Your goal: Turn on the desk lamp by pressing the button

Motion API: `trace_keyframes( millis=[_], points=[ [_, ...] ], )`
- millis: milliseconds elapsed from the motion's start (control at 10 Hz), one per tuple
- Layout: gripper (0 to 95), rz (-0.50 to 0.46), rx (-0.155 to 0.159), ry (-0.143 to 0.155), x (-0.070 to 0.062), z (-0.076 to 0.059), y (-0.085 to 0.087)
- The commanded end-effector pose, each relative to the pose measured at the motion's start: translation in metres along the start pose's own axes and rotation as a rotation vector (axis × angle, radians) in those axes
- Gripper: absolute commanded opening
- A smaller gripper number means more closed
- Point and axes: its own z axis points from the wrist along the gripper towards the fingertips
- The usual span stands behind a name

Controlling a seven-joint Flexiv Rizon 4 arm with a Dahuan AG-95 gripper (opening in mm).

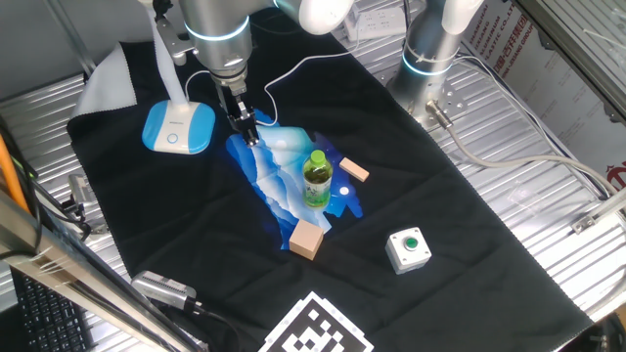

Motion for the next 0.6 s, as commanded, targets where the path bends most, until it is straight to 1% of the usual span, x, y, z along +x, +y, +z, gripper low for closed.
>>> trace_keyframes(
  millis=[100, 200, 600],
  points=[
    [0.0, -0.17, -0.02, -0.036, 0.0002, 0.0, 0.0],
    [0.0, -0.161, -0.042, -0.034, 0.0005, -0.0006, 0.0003],
    [0.0, -0.162, -0.038, -0.033, 0.0006, -0.0008, 0.0004]
  ],
)
